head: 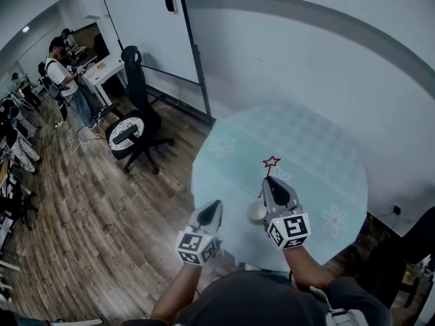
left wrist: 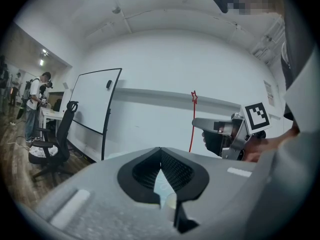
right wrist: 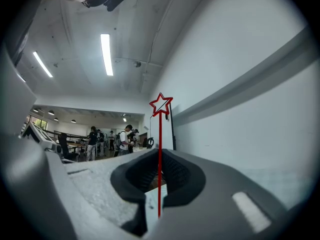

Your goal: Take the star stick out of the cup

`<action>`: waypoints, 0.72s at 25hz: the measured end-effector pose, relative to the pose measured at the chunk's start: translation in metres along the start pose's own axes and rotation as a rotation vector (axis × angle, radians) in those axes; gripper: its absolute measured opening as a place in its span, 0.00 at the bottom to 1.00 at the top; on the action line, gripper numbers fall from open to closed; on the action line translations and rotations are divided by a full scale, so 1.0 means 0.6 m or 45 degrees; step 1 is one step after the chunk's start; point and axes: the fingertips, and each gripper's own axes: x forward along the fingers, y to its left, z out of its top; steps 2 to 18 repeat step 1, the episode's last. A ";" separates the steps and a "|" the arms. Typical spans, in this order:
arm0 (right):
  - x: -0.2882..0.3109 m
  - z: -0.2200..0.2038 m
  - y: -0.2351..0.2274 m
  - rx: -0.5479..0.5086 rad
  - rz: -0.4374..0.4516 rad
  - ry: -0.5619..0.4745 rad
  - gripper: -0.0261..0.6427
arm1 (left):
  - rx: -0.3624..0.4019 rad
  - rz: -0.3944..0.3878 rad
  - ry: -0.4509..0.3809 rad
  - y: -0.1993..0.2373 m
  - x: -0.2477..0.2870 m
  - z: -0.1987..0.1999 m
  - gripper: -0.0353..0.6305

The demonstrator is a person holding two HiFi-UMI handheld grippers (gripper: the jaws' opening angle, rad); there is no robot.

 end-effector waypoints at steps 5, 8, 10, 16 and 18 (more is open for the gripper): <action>0.000 0.000 -0.001 0.002 0.000 -0.002 0.07 | 0.002 -0.001 0.000 -0.001 0.002 0.000 0.06; 0.000 0.000 -0.001 0.002 0.000 -0.002 0.07 | 0.002 -0.001 0.000 -0.001 0.002 0.000 0.06; 0.000 0.000 -0.001 0.002 0.000 -0.002 0.07 | 0.002 -0.001 0.000 -0.001 0.002 0.000 0.06; 0.000 0.000 -0.001 0.002 0.000 -0.002 0.07 | 0.002 -0.001 0.000 -0.001 0.002 0.000 0.06; 0.000 0.000 -0.001 0.002 0.000 -0.002 0.07 | 0.002 -0.001 0.000 -0.001 0.002 0.000 0.06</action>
